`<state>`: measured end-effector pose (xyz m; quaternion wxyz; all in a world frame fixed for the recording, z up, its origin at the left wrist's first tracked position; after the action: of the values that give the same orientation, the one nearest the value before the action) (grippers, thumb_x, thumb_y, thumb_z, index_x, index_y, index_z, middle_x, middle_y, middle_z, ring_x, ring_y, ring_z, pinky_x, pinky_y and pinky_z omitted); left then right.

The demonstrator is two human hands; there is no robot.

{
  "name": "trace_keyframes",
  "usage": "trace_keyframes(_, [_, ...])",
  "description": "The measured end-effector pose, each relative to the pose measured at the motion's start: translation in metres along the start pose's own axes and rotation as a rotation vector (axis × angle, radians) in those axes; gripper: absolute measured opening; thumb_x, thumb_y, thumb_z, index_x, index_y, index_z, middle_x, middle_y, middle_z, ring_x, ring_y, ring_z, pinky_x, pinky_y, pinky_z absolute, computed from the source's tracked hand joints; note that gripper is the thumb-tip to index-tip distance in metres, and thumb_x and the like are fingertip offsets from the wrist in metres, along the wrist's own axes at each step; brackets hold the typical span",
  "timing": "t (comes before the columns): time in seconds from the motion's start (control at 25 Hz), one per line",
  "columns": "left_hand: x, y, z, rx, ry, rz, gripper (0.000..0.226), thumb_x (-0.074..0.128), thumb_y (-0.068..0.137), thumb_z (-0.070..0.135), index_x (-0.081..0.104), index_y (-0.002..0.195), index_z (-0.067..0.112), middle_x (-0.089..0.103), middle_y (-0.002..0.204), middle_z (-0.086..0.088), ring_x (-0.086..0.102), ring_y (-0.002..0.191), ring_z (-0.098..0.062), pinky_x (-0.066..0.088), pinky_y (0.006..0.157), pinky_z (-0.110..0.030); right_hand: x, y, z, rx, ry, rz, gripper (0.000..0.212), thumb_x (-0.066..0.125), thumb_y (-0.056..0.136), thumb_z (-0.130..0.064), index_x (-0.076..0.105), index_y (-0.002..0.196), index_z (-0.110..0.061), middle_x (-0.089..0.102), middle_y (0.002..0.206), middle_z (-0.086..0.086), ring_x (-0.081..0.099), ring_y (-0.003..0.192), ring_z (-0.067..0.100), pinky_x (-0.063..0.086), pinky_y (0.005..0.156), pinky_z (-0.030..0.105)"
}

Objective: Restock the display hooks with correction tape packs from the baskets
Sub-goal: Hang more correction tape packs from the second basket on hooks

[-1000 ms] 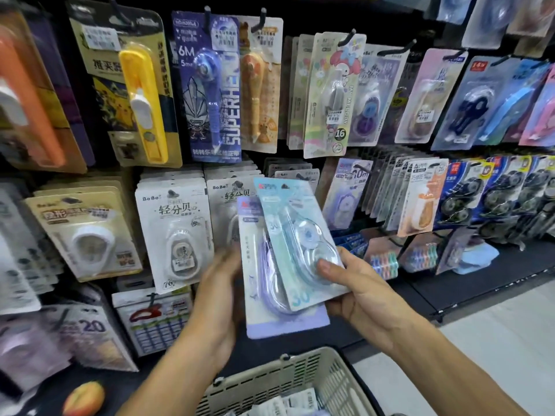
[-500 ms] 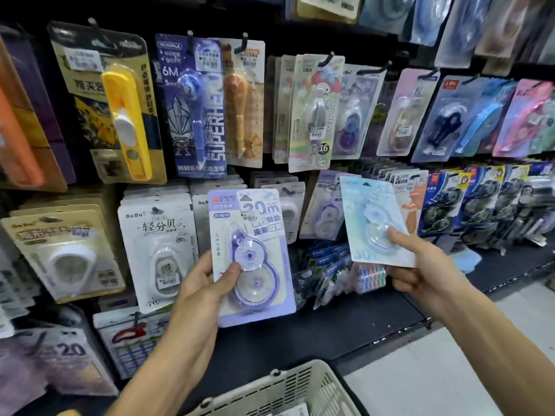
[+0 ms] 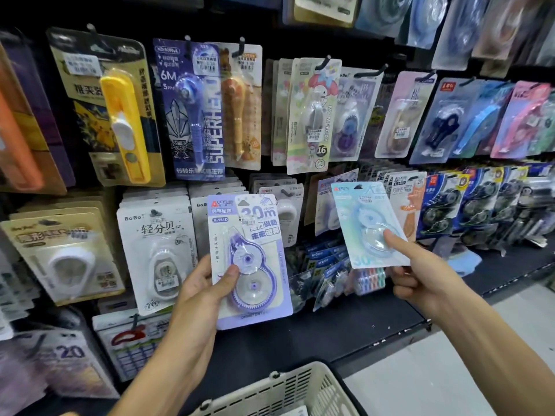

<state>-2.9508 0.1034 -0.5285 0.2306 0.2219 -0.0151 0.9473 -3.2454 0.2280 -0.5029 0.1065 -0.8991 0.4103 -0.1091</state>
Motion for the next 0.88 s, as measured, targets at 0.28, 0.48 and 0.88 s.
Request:
trace_keyframes(0.28, [0.006,-0.004,-0.002,-0.009,0.066,0.042,0.031,0.06,0.095,0.011,0.067,0.123,0.022,0.076,0.119,0.001,0.072,0.11,-0.021,0.051,0.099,-0.042,0.031,-0.023,0.018,0.0,-0.084,-0.154,0.046,0.075,0.086,-0.035,0.06,0.124,-0.014,0.077,0.107,0.006,0.073,0.076,0.025,0.057,0.06,0.035])
trace_keyframes(0.48, [0.022,-0.01,-0.008,-0.054,0.039,-0.12,0.037,0.065,0.087,0.018,0.067,0.123,0.017,0.076,0.119,-0.007,0.073,0.108,-0.026,0.06,0.09,-0.038,0.095,-0.064,0.055,-0.108,-0.257,-0.691,0.041,0.082,0.079,-0.035,0.07,0.115,-0.021,0.078,0.105,0.009,0.073,0.076,0.02,0.058,0.058,0.03])
trace_keyframes(0.88, [-0.013,0.003,0.022,0.298,1.405,0.186,0.055,0.065,0.093,0.033,0.048,0.146,0.032,0.032,0.164,-0.002,0.019,0.153,-0.023,0.008,0.126,-0.046,0.005,0.006,0.006,-0.139,-0.072,-0.068,0.022,0.073,0.088,-0.035,0.068,0.103,-0.021,0.064,0.06,-0.006,0.037,0.037,0.009,0.031,0.035,0.02])
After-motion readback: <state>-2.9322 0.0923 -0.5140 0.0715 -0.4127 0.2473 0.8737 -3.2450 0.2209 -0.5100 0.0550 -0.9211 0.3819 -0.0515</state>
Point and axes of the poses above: each hand's wrist, its own y-axis towards the middle knuckle, its own x-axis out of the palm, z = x × y, the point moved 2 cm from there along y, towards the middle knuckle
